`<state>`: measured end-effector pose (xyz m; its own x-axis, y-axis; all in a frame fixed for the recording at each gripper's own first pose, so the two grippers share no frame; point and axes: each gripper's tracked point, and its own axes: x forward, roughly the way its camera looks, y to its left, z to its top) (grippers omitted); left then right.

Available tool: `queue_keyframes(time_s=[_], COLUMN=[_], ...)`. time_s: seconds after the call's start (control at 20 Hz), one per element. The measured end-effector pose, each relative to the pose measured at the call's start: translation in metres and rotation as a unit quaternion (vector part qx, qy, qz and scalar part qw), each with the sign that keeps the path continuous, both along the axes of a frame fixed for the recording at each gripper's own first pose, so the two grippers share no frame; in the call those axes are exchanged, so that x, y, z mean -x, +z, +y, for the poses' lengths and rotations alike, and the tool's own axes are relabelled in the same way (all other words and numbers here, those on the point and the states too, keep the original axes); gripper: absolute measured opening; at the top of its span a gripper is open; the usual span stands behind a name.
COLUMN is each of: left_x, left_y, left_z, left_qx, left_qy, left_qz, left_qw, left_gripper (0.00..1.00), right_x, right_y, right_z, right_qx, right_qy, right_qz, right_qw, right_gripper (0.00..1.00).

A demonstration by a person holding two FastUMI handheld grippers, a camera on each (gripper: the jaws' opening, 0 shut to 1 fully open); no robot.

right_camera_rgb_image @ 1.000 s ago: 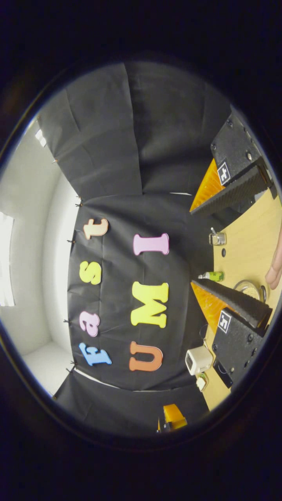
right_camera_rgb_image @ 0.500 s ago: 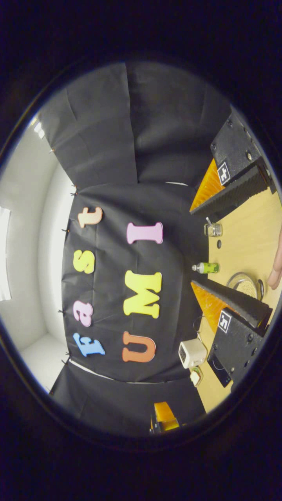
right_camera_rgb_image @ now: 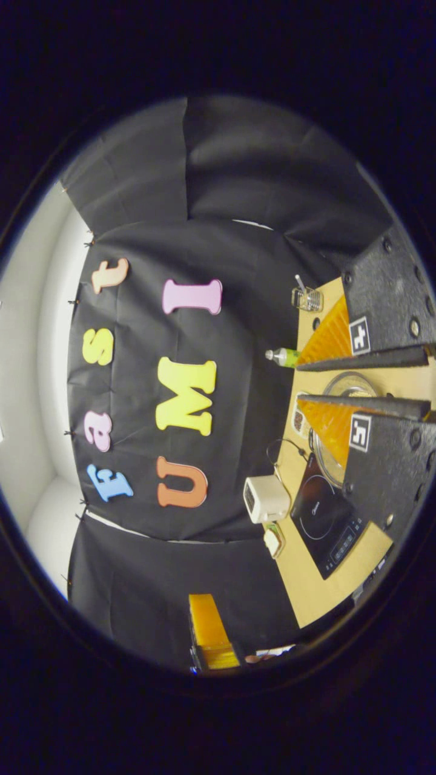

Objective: First push the handle of the pot to place it horizontally, then grasp the pot with both hands and set it on the induction cooktop.

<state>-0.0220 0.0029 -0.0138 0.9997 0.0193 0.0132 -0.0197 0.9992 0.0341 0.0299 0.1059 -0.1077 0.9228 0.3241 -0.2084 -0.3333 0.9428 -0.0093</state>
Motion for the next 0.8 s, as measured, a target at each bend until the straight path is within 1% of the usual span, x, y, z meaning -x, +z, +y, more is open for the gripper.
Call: queue_keyframes(time_s=[0.05, 0.1, 0.2, 0.25, 0.3, 0.35, 0.4, 0.45, 0.5, 0.65, 0.8], left_x=[0.003, 0.004, 0.007, 0.008, 0.009, 0.009, 0.011, 0.011, 0.010, 0.011, 0.009], left_y=[0.000, -0.001, -0.001, -0.001, -0.001, -0.002, -0.002, -0.004, -0.005, -0.010, -0.015], left_z=[0.001, 0.001, 0.003, 0.003, 0.003, 0.003, 0.003, 0.004, 0.005, 0.006, 0.007], left_qx=[0.004, 0.007, 0.008, 0.008, 0.009, 0.009, 0.008, 0.007, 0.006, 0.006, 0.007], left_qy=[-0.001, -0.002, -0.001, 0.000, -0.002, -0.004, -0.005, -0.005, -0.004, -0.003, -0.002], left_qz=[0.000, -0.002, -0.004, -0.005, -0.005, -0.006, -0.006, -0.006, -0.005, -0.003, 0.002], left_qw=[1.000, 1.000, 1.000, 1.000, 1.000, 1.000, 1.000, 1.000, 1.000, 1.000, 1.000], left_gripper=[0.96, 0.88, 0.88, 0.96, 0.96, 0.88, 0.88, 0.88, 0.96, 0.96, 0.96], right_x=[-0.001, 0.001, 0.001, 0.000, -0.002, -0.004, -0.004, -0.003, -0.002, 0.008, 0.017], right_y=[-0.012, -0.024, -0.047, -0.060, -0.073, -0.088, -0.103, -0.116, -0.130, -0.170, -0.201], right_z=[0.005, 0.013, 0.023, 0.024, 0.025, 0.025, 0.026, 0.032, 0.037, 0.048, 0.059], right_qx=[-0.005, -0.003, 0.002, 0.005, 0.015, 0.025, 0.032, 0.035, 0.037, 0.045, 0.058], right_qy=[0.002, 0.012, 0.026, 0.028, 0.026, 0.021, 0.023, 0.028, 0.034, 0.055, 0.075], right_qz=[0.021, 0.044, 0.081, 0.097, 0.113, 0.131, 0.150, 0.170, 0.191, 0.244, 0.281], right_qw=[1.000, 0.999, 0.996, 0.995, 0.993, 0.991, 0.988, 0.984, 0.980, 0.967, 0.955], right_gripper=[0.04, 0.03, 0.04, 0.01, 0.01, 0.04, 0.03, 0.02, 0.03, 0.04, 0.04])
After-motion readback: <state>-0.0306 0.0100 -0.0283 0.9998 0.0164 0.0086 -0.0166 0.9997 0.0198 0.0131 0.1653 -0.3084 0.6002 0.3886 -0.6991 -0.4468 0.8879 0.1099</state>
